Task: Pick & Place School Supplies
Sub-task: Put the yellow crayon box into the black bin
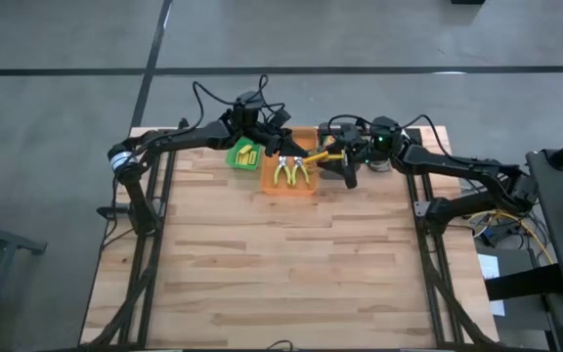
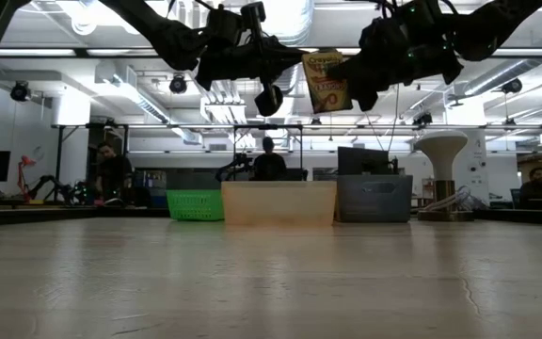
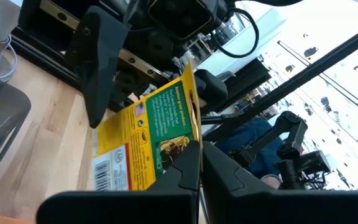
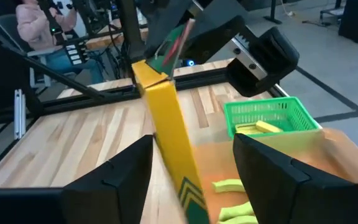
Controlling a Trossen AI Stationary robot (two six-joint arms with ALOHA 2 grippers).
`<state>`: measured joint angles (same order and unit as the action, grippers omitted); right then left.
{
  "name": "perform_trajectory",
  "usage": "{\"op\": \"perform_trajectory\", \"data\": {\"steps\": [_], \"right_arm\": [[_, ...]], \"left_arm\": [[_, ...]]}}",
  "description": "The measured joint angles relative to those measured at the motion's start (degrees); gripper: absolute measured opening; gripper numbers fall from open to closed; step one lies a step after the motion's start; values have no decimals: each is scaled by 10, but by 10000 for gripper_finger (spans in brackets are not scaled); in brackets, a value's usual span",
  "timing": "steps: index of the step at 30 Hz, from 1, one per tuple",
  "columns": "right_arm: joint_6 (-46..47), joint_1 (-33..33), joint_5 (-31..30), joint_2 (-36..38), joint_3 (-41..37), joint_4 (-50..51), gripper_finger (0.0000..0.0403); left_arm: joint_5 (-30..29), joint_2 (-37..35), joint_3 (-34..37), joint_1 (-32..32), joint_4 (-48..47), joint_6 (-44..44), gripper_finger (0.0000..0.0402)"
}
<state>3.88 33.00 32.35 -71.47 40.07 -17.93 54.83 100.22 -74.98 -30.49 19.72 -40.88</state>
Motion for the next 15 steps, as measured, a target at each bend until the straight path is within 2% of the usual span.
{"op": "perform_trajectory", "data": {"steps": [15], "right_arm": [[-15, -5, 37, 13, 0, -3, 94]], "left_arm": [[0, 0, 0, 0, 0, 0, 4]]}}
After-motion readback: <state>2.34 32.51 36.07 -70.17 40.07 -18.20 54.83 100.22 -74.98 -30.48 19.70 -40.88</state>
